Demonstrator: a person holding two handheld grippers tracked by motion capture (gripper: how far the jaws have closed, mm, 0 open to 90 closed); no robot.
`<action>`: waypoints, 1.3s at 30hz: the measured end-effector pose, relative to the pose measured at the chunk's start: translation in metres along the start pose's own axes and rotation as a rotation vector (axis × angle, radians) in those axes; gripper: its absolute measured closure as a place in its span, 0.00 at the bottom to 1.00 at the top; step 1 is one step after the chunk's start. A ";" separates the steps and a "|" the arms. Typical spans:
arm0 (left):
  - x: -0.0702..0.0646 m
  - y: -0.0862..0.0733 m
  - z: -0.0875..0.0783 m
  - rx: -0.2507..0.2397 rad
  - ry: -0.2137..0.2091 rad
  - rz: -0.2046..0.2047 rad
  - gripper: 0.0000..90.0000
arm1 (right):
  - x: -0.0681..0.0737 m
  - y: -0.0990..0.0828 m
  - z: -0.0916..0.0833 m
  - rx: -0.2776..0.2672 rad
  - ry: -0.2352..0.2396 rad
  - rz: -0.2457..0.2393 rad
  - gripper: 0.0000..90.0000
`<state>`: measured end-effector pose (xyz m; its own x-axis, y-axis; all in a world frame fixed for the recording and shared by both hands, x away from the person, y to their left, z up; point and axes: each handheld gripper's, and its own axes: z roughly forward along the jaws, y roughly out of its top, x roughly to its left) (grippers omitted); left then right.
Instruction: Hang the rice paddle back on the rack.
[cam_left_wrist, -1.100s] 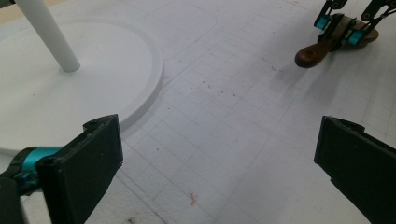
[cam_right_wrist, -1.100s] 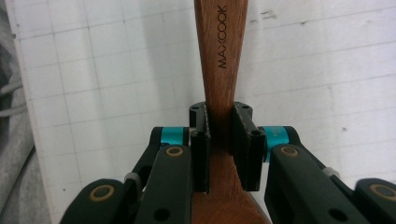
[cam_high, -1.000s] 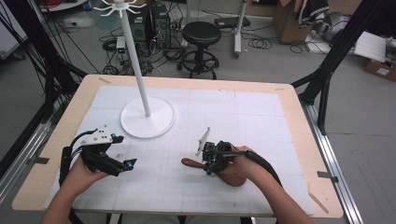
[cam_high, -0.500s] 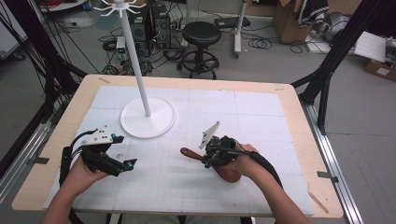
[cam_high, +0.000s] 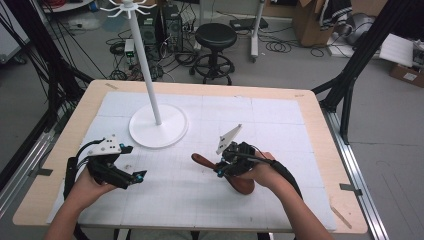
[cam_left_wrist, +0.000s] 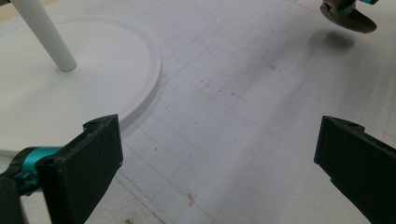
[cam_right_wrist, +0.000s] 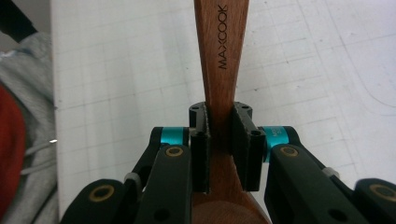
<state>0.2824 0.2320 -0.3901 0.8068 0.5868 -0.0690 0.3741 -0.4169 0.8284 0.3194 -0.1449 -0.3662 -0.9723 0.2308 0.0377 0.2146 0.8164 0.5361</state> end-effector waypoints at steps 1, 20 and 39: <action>0.000 0.000 0.000 0.000 0.000 0.000 0.02 | -0.001 0.000 -0.001 -0.009 0.009 0.000 0.88; 0.000 0.000 0.000 0.001 -0.003 0.001 0.02 | -0.009 0.010 -0.030 -0.201 0.014 0.022 0.88; 0.000 0.000 0.001 0.002 -0.010 0.004 0.02 | -0.021 0.034 -0.057 -0.342 -0.002 0.013 0.88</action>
<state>0.2829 0.2313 -0.3905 0.8125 0.5786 -0.0713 0.3722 -0.4208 0.8273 0.3416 -0.1517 -0.3009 -0.9694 0.2412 0.0453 0.1832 0.5884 0.7875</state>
